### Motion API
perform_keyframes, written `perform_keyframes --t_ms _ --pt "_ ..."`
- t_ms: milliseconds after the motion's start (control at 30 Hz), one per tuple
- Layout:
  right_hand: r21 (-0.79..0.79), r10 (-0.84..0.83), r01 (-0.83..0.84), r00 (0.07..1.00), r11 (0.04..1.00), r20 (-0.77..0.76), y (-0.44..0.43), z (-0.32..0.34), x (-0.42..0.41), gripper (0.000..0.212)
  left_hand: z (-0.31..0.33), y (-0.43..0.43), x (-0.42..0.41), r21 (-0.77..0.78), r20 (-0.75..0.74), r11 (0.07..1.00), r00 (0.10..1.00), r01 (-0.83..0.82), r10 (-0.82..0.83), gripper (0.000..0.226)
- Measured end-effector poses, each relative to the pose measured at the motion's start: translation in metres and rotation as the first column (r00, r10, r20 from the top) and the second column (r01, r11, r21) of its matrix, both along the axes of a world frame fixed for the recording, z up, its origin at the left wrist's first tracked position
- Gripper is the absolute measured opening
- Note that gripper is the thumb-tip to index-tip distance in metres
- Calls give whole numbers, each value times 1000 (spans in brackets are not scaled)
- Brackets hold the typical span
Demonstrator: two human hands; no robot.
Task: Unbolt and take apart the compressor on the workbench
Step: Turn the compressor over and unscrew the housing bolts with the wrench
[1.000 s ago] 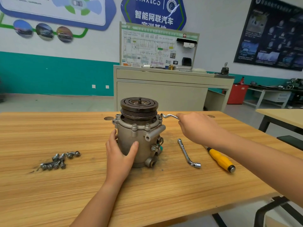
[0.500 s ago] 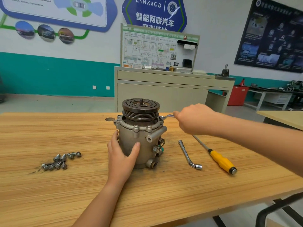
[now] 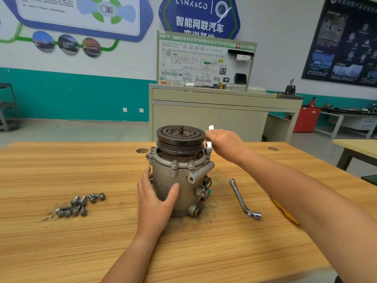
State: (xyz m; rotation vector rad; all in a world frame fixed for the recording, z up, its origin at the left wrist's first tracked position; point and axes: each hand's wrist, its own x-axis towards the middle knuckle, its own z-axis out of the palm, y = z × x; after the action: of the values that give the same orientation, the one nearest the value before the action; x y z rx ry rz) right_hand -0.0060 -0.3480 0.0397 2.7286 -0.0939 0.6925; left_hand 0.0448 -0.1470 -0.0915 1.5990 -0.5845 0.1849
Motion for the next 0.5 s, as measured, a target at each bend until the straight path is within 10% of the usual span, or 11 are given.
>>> perform_keyframes --t_ms 200,500 --pt "289 -169 75 934 954 315 0 11 -45 27 -1 0 2 3 9 1000 1000 -5 5 83" --pt "33 -382 387 918 921 -106 39 5 -86 23 -1 0 1 5 13 1000 1000 1 -2 81"
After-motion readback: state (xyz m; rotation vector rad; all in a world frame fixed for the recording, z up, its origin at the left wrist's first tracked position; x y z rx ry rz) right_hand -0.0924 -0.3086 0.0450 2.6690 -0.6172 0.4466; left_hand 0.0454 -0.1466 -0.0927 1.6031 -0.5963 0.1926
